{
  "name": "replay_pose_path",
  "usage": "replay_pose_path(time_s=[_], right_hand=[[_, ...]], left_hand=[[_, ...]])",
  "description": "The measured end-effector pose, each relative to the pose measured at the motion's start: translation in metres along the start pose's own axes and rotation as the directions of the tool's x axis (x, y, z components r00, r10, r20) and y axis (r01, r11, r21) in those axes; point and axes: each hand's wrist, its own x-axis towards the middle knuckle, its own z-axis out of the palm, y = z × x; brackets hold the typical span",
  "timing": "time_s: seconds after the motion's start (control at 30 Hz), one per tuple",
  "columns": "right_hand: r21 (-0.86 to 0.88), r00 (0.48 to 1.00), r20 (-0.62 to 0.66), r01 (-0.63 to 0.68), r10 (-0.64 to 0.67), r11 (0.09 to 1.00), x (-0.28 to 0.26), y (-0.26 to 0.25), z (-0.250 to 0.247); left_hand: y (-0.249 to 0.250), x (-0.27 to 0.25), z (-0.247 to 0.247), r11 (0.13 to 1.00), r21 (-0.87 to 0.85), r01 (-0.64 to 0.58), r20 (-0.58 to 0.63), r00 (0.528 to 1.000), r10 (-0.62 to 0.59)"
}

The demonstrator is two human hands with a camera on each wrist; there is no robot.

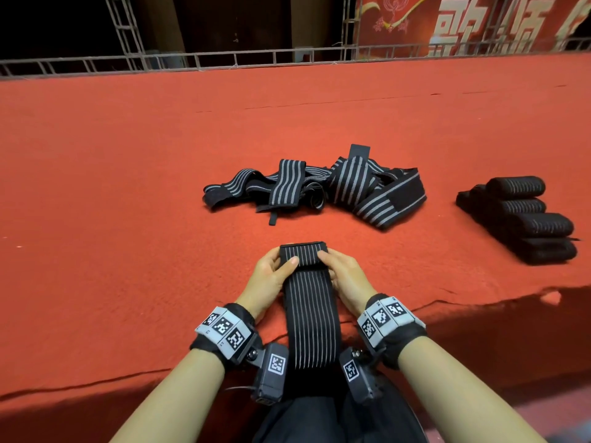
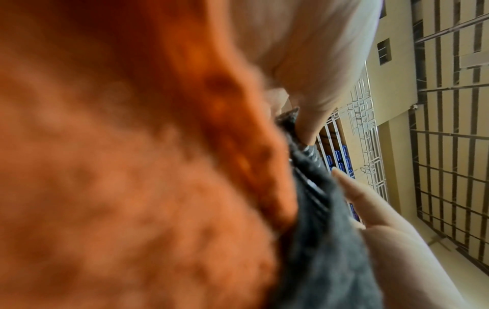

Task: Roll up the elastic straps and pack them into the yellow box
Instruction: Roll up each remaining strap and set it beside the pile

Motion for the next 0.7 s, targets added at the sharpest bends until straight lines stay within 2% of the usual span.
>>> replay_pose_path(time_s=[0.13, 0.23, 0.37, 0.47, 0.6, 0.7], right_hand=[[-0.032, 0.997, -0.028, 0.065, -0.066, 0.997, 0.0012, 0.0041, -0.0022], [0.037, 0.999, -0.020, 0.041, -0.041, 0.998, 0.0001, 0.0033, -0.0046], [-0.002, 0.994, -0.067, 0.086, -0.086, 0.996, 0.0005, 0.0041, -0.0080], [-0.042, 0.991, -0.070, 0.111, -0.113, 0.993, -0.0022, 0.0043, -0.0068], [0.015, 0.995, -0.069, 0.075, -0.074, 0.997, -0.0053, 0.0034, -0.0057], [0.061, 0.998, -0.063, 0.020, -0.016, 0.998, -0.0047, 0.0017, -0.0040]], left_hand=[[-0.0008, -0.0006, 0.0020, 0.998, 0.053, -0.033, -0.013, 0.999, 0.034], [-0.0017, -0.0003, 0.0043, 0.996, 0.083, -0.018, -0.021, 1.000, 0.019], [-0.0023, 0.0002, 0.0061, 0.987, 0.156, -0.046, 0.037, 0.999, 0.040], [0.0009, -0.0024, 0.0070, 0.988, 0.146, -0.052, 0.051, 0.998, 0.045], [0.0012, -0.0031, 0.0062, 0.985, 0.154, -0.075, 0.009, 0.997, 0.075], [0.0001, -0.0021, 0.0045, 0.994, 0.111, -0.023, -0.004, 1.000, 0.024]])
